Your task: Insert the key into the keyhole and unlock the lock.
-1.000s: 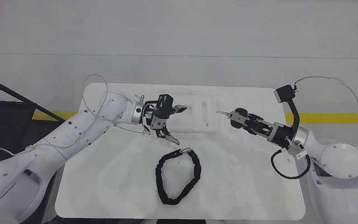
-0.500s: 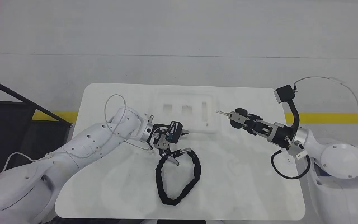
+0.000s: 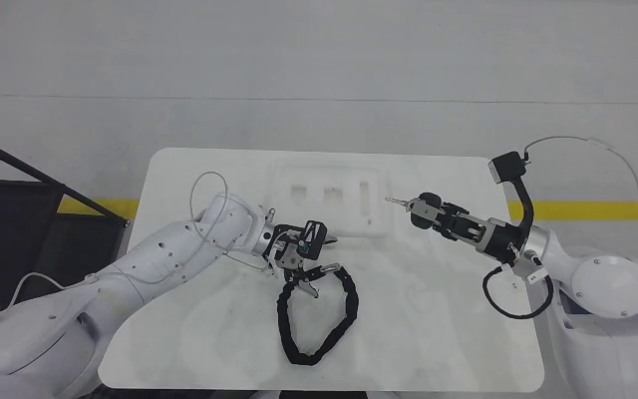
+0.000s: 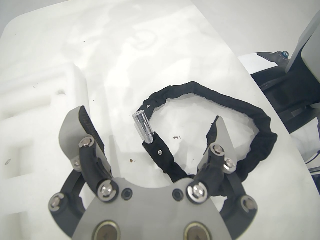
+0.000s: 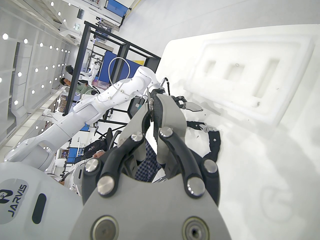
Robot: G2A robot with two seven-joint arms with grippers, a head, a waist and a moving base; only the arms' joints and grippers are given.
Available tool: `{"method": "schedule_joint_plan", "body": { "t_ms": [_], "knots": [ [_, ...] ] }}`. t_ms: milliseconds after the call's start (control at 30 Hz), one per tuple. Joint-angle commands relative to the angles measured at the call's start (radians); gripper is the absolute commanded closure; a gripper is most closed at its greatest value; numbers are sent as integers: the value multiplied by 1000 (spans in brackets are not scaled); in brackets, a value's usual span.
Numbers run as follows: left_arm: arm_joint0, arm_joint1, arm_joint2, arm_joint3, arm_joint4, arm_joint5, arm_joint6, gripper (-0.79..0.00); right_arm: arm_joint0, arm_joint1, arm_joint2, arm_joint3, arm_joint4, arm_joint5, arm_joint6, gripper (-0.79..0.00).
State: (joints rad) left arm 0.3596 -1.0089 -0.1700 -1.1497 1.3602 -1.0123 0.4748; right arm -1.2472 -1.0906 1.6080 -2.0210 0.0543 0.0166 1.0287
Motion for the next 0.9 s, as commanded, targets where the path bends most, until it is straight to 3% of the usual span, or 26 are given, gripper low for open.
{"method": "schedule_joint_plan", "body": {
  "t_ms": [0, 267, 600, 867],
  "knots": [
    [0, 0, 0, 0, 0, 0, 0, -785, 0, 0, 0, 0, 0, 0, 0, 0],
    [62, 20, -67, -8, -92, 67, -26, -785, 0, 0, 0, 0, 0, 0, 0, 0],
    [198, 71, -133, -129, -73, 211, -150, -785, 0, 0, 0, 0, 0, 0, 0, 0],
    [263, 93, -187, -195, -52, 257, -198, -751, 0, 0, 0, 0, 0, 0, 0, 0]
  ]
}}
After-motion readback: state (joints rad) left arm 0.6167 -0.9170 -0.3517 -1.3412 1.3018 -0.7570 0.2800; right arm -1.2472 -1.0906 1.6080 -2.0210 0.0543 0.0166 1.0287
